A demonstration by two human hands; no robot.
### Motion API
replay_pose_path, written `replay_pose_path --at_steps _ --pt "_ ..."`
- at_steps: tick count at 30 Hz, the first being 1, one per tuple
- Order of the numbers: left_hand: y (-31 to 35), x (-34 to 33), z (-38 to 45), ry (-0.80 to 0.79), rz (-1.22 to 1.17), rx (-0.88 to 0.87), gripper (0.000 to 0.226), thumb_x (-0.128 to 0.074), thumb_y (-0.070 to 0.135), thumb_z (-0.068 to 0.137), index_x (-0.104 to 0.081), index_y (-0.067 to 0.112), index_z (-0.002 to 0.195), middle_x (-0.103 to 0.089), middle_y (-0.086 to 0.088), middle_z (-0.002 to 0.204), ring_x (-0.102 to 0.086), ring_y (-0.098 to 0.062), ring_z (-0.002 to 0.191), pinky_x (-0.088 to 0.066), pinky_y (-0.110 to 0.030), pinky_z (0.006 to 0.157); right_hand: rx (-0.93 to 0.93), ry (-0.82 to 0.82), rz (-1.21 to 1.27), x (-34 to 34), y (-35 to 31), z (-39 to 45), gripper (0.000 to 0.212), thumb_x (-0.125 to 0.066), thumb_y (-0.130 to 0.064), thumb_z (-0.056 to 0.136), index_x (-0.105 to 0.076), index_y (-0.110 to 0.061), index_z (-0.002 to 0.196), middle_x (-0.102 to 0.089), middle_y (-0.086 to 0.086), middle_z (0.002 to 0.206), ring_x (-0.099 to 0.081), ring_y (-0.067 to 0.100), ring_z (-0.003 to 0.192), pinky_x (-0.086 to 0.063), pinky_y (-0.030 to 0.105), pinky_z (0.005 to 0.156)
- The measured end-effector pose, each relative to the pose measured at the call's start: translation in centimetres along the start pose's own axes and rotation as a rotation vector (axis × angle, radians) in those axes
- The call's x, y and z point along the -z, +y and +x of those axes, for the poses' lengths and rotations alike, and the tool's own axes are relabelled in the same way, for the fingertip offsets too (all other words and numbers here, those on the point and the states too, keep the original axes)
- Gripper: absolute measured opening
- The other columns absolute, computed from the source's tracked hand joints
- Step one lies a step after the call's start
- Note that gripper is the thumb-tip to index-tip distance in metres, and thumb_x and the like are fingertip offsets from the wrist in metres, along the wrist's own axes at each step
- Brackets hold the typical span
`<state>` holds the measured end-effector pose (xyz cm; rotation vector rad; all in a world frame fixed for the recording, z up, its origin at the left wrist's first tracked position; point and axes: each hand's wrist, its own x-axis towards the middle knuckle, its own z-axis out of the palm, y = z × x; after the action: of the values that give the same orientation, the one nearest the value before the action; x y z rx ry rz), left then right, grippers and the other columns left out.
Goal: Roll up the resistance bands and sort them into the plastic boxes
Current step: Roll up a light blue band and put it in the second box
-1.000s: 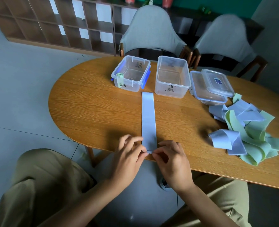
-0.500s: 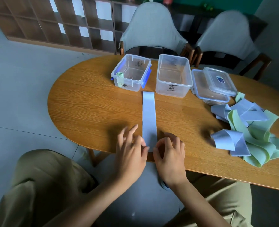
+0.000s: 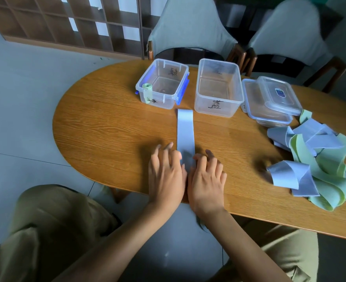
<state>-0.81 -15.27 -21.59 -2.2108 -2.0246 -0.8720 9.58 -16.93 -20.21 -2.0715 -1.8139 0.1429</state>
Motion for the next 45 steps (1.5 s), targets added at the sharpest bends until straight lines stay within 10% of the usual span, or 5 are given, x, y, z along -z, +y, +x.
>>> replay_pose_path --at_steps 9,16,29,38,45 --pt "0.2 -2.5 4.9 0.034 0.061 0.050 0.017 -0.061 0.014 0.093 -0.056 0.015 0.109 -0.055 -0.008 0.140 -0.042 -0.036 0.134 -0.040 -0.043 0.108 -0.069 -0.014 0.032 -0.2 -1.3 4.5 0.072 -0.002 -0.047 0.082 -0.045 -0.019 0.133 -0.031 0.010 0.154 -0.032 0.032 0.132 -0.027 0.043 0.104" --pt "0.4 -3.5 9.1 0.076 0.082 0.098 0.020 -0.062 0.006 0.087 -0.058 0.013 0.105 -0.060 -0.009 0.108 -0.052 -0.034 0.110 -0.046 -0.040 0.090 -0.142 -0.010 0.021 -2.1 -1.0 9.3 0.036 -0.037 -0.023 0.099 -0.042 -0.020 0.134 -0.034 0.008 0.149 -0.033 0.031 0.127 -0.027 0.043 0.103" --pt "-0.4 -6.1 14.2 0.097 0.167 0.140 0.011 -0.062 0.008 0.088 -0.059 0.014 0.097 -0.058 -0.008 0.092 -0.055 -0.030 0.088 -0.041 -0.038 0.071 -0.172 0.089 -0.139 -3.6 -2.1 15.0 0.033 -0.032 -0.014 0.099 -0.045 -0.013 0.129 -0.043 0.011 0.144 -0.041 0.032 0.125 -0.033 0.041 0.098" --pt "-2.2 -5.6 13.9 0.117 -0.359 0.162 0.007 -0.055 0.004 0.089 -0.054 0.011 0.088 -0.062 -0.007 0.089 -0.053 -0.029 0.088 -0.043 -0.041 0.084 -0.097 0.037 -0.271 -3.2 -2.5 15.7 0.038 -0.027 -0.014 0.093 -0.039 -0.012 0.129 -0.046 0.012 0.130 -0.043 0.031 0.119 -0.037 0.040 0.094" --pt "-3.7 -0.7 7.0 -0.088 -0.529 0.034 0.034 -0.052 -0.011 0.079 -0.067 0.014 0.097 -0.065 0.005 0.093 -0.057 -0.010 0.085 -0.041 -0.010 0.079 -0.077 0.032 -0.281 -3.4 -2.4 15.7 0.039 -0.039 -0.011 0.092 -0.037 -0.012 0.131 -0.045 0.012 0.128 -0.043 0.031 0.117 -0.038 0.039 0.092"
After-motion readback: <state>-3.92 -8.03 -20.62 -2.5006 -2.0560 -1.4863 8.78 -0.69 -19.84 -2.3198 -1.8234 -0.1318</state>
